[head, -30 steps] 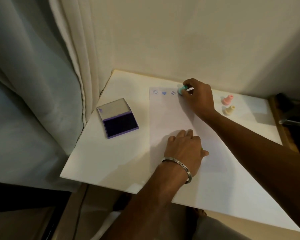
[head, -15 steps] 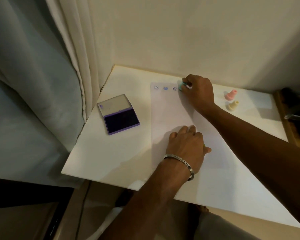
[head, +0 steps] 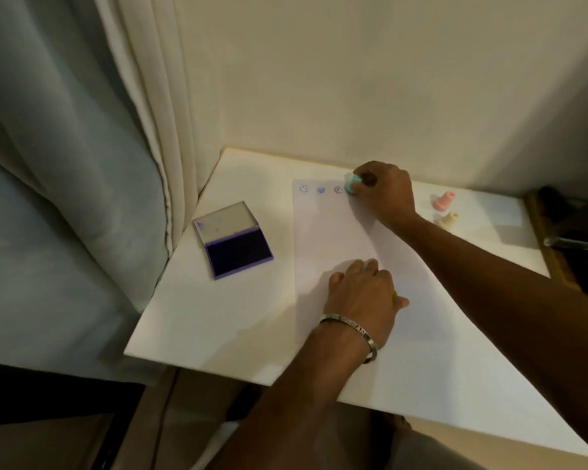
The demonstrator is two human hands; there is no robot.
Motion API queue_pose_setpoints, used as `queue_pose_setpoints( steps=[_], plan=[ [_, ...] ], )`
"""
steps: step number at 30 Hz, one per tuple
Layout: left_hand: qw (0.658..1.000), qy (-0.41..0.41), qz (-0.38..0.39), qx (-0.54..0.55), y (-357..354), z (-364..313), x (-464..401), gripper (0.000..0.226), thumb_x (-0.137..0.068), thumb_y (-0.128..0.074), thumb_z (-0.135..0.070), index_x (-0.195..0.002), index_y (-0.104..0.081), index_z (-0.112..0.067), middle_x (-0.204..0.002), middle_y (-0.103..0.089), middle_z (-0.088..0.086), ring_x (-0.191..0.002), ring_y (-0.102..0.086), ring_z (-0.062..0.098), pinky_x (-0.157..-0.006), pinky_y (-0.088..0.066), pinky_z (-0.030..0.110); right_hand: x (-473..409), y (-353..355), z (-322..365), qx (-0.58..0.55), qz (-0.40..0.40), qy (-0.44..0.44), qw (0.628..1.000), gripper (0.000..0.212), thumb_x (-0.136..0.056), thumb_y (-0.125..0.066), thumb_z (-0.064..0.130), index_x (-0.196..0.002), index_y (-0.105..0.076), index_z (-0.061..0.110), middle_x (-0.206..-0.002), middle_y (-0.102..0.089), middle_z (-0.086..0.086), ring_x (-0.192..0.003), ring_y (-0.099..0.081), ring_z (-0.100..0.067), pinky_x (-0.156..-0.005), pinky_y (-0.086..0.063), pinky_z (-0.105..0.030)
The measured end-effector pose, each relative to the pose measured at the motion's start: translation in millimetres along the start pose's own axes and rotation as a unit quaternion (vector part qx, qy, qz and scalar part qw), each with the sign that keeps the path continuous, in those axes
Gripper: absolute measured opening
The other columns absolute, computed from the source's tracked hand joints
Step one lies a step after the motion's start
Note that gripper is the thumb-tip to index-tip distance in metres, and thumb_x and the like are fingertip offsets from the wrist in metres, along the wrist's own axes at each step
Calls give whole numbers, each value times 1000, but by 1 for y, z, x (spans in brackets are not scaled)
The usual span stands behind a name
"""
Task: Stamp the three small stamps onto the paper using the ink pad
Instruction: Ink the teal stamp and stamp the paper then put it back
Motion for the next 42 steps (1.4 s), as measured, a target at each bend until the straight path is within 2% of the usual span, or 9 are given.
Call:
queue_pose_setpoints(
  steps=[6,11,14,17,19,23,28,36,42],
  plan=[
    [999,3,-14,48,1,2,-2,38,-96,-45,-41,-118,-58,-13,-150,-40,8,-140,-31,26,-112,-26,45,10,23,-12,-185,-100,-132,969,33,-78,-81,23,-109,-72,14,-99,-75,-1,-87,-69,-9,-85,-56,-24],
    [970,49,-91,221,11,5,-3,30,-93,-53,-38,-106,-64,-14,-110,-67,6,-103,-60,24,-90,-49,37,50,45,-6,-208,-80,-119,968,26,-78,-80,32,-102,-72,24,-87,-73,15,-83,-69,3,-77,-53,-16],
    [917,105,-165,348,23,16,-7,26,-92,-56,-30,-106,-68,-12,-109,-69,7,-101,-63,23,-87,-48,29,80,52,-1,-219,-66,-108,967,29,-79,-79,32,-104,-72,21,-93,-74,11,-90,-70,-2,-85,-56,-24],
    [811,179,-176,528,28,31,-11,14,-92,-58,-24,-88,-69,-17,-92,-68,8,-89,-64,24,-83,-55,36,106,56,6,-240,-56,-102,964,31,-79,-78,35,-107,-72,22,-97,-75,8,-93,-71,-6,-89,-57,-30],
    [750,205,-151,611,27,36,-12,13,-91,-60,-24,-98,-69,-17,-90,-67,3,-84,-65,17,-74,-56,27,121,57,10,-253,-50,-100,961,28,-80,-79,34,-105,-72,25,-96,-75,9,-93,-71,-8,-90,-58,-34],
    [701,199,-134,671,28,42,-12,18,-90,-62,-21,-107,-67,-15,-97,-70,3,-93,-68,17,-78,-55,25,138,52,16,-268,-37,-106,957,24,-82,-79,31,-104,-72,25,-96,-75,8,-93,-71,-8,-91,-58,-40],
    [700,168,-100,687,28,41,-12,28,-90,-62,-20,-117,-65,-12,-107,-72,6,-98,-69,17,-80,-56,24,145,48,19,-271,-33,-111,956,25,-84,-77,27,-107,-72,20,-98,-74,8,-93,-70,-10,-89,-59,-38],
    [702,132,-72,696,26,41,-13,10,-89,-64,-18,-95,-70,-23,-95,-75,-1,-90,-73,12,-71,-57,19,145,48,20,-289,-34,-111,950,24,-85,-76,26,-108,-72,19,-98,-75,6,-94,-70,-11,-91,-58,-38],
    [695,117,-66,707,24,44,-14,13,-88,-66,-16,-99,-71,-19,-93,-76,0,-88,-73,12,-69,-57,18,146,48,19,-307,-24,-116,944,24,-85,-76,24,-108,-72,18,-99,-75,3,-95,-71,-16,-90,-59,-38]
  ],
)
Point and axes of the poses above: each hand's wrist, its own x-axis away from the middle knuckle, its own y-axis out of the back of the hand, z = x × y, the point moved 2 cm from there along -x, towards the middle knuckle
